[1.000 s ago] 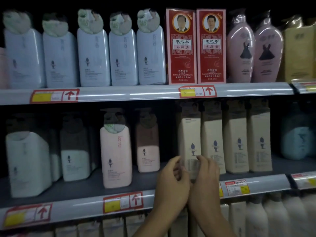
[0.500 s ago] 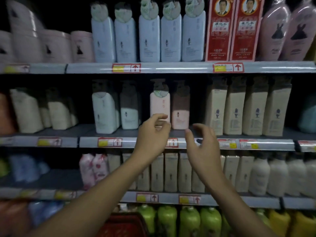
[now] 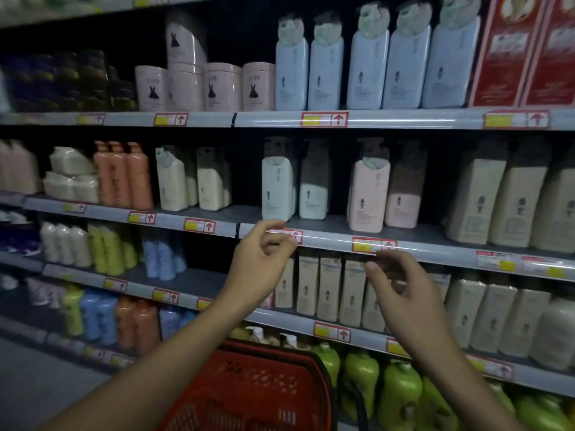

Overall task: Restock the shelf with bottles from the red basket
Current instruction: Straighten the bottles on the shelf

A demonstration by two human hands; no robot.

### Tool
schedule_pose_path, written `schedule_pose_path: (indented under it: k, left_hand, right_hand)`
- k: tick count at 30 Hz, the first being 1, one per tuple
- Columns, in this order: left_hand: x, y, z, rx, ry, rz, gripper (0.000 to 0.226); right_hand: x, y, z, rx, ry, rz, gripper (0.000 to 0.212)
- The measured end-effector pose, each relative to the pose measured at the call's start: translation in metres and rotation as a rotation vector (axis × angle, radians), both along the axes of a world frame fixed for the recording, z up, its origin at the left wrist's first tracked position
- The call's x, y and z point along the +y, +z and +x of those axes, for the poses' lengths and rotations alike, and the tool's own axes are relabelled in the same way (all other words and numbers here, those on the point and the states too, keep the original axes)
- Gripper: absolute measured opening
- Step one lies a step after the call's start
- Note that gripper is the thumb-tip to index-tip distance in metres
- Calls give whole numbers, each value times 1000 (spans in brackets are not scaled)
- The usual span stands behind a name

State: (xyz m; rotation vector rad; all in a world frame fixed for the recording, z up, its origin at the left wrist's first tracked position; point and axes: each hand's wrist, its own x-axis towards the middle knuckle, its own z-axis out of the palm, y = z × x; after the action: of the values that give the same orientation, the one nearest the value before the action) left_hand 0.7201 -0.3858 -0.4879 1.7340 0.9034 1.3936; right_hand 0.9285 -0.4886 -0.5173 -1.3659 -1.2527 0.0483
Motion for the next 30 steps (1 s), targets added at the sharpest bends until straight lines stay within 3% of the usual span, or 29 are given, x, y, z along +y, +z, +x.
schedule_pose_path:
  k: [8,14,19,23,30]
  left_hand:
    - [35,0,-14,-14,8,0,43]
    - [102,-7,11,-43,-27,11,42]
    - [140,1,-3,-109,26,-68,38]
    - [143,47,-34,-82,43,-204,36]
    - [118,195,-98,-61,155,-373,33]
  right_hand:
    - [17,8,-24,37,-11,-20,22]
    - [112,13,-50,165,128,65,27]
    - [186,32,-79,233,311,-74,31]
    - [184,74,-106,277,370,-205,31]
    - [148,224,-178,361,413,-399,25]
